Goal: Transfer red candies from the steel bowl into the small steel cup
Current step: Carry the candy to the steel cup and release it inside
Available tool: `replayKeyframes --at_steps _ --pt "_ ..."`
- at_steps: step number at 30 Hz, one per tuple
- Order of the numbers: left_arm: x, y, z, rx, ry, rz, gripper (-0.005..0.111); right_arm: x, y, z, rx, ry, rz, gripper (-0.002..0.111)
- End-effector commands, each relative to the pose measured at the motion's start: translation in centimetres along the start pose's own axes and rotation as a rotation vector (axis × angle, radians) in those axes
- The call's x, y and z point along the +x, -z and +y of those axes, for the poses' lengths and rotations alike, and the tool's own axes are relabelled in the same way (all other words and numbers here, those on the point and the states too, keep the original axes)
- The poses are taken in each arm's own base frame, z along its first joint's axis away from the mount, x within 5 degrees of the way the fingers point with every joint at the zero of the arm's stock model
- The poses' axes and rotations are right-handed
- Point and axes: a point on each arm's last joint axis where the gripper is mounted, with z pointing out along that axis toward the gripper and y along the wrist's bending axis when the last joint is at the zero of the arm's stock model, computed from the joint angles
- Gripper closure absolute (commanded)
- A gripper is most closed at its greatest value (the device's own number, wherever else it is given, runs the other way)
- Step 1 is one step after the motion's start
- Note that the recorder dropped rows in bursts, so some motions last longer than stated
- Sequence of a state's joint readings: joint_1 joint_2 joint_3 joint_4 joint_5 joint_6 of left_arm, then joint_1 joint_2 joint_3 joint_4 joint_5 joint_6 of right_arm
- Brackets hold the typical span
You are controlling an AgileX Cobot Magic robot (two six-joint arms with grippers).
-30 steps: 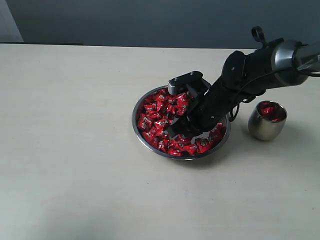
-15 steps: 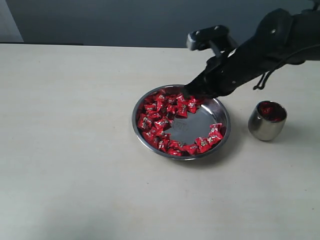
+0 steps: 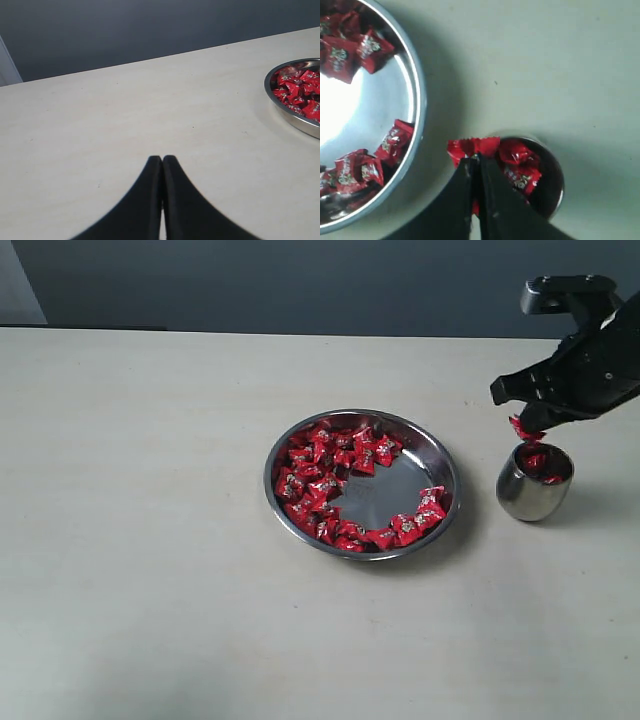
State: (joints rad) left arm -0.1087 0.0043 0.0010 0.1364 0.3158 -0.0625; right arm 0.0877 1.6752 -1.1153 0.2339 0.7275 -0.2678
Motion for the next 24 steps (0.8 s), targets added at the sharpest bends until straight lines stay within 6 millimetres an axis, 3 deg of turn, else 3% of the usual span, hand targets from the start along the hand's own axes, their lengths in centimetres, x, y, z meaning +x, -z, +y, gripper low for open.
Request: replayKeyframes --at_steps 1,15,17,21,24 --pt "-0.1 0.04 -0.02 0.003 0.006 -0.011 0.106 0.67 0.31 -0.6 0.04 -0.023 0.058 0.108" --pt "-0.1 0.04 -0.02 0.003 0.006 -0.011 0.106 0.7 0.21 -1.15 0.098 -0.045 0.062 0.107" --pt "-0.1 0.04 -0.02 0.003 0.006 -0.011 0.106 0.72 0.21 -1.14 0.098 -0.045 0.064 0.099" --pt "-0.1 0.04 -0.02 0.003 0.006 -0.011 0.106 0.66 0.21 -1.16 0.1 -0.052 0.057 0.071" --pt "-0.1 0.04 -0.02 0.003 0.006 -0.011 0.106 0.51 0.2 -1.2 0.104 -0.052 0.04 0.069"
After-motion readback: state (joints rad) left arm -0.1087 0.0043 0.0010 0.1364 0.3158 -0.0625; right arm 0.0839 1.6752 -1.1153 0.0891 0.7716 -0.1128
